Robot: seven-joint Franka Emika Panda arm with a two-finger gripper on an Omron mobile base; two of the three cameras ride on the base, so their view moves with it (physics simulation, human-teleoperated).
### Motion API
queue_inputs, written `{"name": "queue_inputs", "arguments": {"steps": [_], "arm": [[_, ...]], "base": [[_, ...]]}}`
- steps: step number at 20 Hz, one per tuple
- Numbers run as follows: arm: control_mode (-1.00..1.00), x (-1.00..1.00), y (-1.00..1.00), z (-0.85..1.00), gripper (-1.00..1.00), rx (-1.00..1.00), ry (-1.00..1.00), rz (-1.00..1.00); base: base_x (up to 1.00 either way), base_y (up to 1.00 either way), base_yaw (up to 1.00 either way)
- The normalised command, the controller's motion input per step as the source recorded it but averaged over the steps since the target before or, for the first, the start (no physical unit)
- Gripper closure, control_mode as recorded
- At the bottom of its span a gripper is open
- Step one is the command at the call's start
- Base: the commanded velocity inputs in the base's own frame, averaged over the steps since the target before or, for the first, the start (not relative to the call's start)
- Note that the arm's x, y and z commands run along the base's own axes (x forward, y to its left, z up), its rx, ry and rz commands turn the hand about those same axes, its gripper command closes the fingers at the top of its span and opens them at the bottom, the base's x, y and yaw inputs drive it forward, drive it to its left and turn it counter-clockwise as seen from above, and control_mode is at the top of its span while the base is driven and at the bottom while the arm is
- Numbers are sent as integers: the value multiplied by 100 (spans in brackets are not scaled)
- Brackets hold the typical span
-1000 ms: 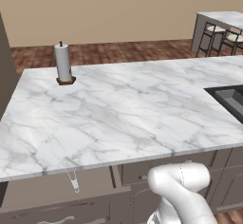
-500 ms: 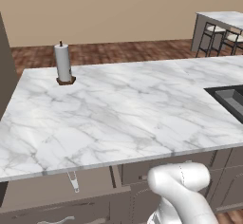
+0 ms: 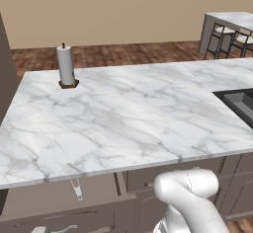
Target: Take the tongs from the drawer on the left and place them on the dining counter next to the tray containing the hot dog.
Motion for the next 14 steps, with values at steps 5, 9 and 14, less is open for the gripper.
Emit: {"name": "queue_inputs", "arguments": {"steps": [5,9,14], "arm": [[-100,26,-26,1,-100,7,11,0],[-100,13,-27,0,-100,7,3,0],[-100,10,-3,2,-100,5,4,0]], "base": [[0,0,0],[0,0,0],[0,0,0]]}}
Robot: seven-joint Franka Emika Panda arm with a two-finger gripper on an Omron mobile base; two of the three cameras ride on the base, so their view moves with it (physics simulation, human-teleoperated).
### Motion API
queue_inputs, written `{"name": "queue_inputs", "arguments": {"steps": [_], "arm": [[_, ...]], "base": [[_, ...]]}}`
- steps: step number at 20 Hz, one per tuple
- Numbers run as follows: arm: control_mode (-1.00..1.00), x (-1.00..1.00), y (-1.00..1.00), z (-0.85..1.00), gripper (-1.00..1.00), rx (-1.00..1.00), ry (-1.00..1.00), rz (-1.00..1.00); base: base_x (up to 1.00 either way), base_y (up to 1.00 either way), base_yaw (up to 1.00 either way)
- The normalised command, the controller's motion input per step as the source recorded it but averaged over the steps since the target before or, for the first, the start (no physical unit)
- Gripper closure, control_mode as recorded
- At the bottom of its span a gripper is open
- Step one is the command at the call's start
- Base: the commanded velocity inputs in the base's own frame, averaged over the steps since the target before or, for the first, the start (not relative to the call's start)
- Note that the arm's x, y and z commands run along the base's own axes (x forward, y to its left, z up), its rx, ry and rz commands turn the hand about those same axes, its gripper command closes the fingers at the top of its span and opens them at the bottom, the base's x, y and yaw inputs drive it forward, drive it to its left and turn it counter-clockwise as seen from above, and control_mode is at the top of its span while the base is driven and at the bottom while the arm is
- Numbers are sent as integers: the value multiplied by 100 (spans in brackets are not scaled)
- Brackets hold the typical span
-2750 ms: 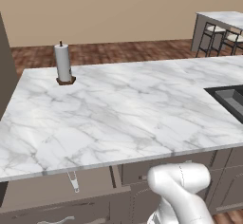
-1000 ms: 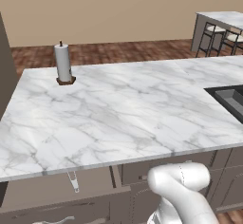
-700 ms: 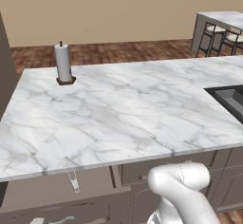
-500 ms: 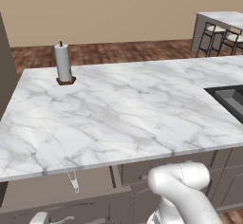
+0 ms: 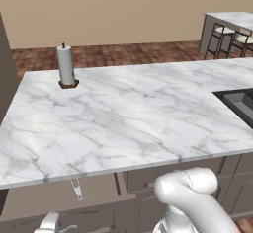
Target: Take the tongs from the drawer on the left and place them on the dining counter next to the tray containing the hot dog.
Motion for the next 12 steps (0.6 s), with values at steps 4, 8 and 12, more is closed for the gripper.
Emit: {"name": "queue_inputs", "arguments": {"steps": [4,8,12], "arm": [[-100,17,-10,18,-100,10,16,0],[-100,22,-10,12,-100,11,14,0],[-100,35,-10,4,-100,9,13,0]], "base": [[0,0,0],[0,0,0],[0,0,0]]}}
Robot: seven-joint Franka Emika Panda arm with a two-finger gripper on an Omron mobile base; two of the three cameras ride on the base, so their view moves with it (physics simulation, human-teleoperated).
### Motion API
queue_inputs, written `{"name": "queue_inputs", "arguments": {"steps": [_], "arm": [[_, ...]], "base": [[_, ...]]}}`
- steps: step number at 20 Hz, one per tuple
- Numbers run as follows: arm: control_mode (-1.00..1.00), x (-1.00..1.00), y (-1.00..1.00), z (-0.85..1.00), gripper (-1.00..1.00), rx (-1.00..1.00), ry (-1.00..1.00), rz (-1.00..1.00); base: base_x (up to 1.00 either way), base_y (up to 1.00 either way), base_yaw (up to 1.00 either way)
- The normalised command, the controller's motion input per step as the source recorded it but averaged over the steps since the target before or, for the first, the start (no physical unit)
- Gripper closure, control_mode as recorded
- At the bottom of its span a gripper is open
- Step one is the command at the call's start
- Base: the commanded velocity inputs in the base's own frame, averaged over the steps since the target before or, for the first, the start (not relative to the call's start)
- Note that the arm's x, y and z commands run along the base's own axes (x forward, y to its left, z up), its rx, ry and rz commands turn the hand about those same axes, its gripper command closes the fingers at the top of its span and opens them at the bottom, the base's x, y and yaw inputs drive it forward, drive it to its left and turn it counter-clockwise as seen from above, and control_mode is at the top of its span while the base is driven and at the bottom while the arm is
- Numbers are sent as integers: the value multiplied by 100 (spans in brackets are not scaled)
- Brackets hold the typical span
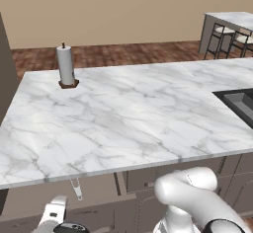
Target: Take the tongs from the drawer on the left and place them on the dining counter next to the tray containing the hot dog.
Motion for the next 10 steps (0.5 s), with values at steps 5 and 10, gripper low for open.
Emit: {"name": "queue_inputs", "arguments": {"steps": [5,10], "arm": [[-100,35,-16,3,-100,8,16,0],[-100,30,-9,8,-100,7,22,0]], "base": [[0,0,0],[0,0,0]]}}
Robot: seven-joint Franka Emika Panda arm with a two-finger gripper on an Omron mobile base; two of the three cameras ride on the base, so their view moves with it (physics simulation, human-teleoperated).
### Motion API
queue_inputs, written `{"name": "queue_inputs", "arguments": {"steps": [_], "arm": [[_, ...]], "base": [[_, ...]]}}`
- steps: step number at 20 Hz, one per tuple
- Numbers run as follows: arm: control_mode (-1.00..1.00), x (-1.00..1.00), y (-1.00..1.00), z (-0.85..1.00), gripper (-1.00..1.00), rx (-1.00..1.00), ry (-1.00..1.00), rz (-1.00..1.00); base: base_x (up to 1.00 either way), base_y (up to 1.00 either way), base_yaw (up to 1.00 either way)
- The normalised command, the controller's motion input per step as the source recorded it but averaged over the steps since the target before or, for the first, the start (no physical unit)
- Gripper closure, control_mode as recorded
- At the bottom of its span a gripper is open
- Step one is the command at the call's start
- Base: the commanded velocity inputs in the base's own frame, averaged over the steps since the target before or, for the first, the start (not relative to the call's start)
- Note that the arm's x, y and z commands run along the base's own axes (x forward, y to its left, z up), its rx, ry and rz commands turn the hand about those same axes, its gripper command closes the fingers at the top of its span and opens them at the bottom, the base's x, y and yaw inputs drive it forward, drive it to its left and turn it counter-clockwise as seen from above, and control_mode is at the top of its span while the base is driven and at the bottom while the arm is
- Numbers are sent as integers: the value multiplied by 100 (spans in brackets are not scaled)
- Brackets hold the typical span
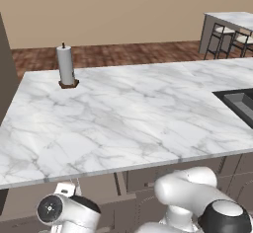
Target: Take the tongs from the drawer on the left and place them on the dining counter next to the tray containing the hot dog.
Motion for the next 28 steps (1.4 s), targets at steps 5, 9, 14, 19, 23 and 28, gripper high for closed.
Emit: {"name": "queue_inputs", "arguments": {"steps": [5,9,14,19,23,28], "arm": [[-100,27,0,0,-100,5,36,2],[-100,29,0,0,-100,6,44,6],[-100,33,0,-2,-100,3,39,5],[-100,30,4,-32,-100,0,13,3],[-100,20,8,-37,-100,-3,4,2],[-100,4,17,-36,-100,-2,7,6]], "base": [[0,0,0],[0,0,0],[0,0,0],[0,0,0],[0,0,0],[0,0,0]]}}
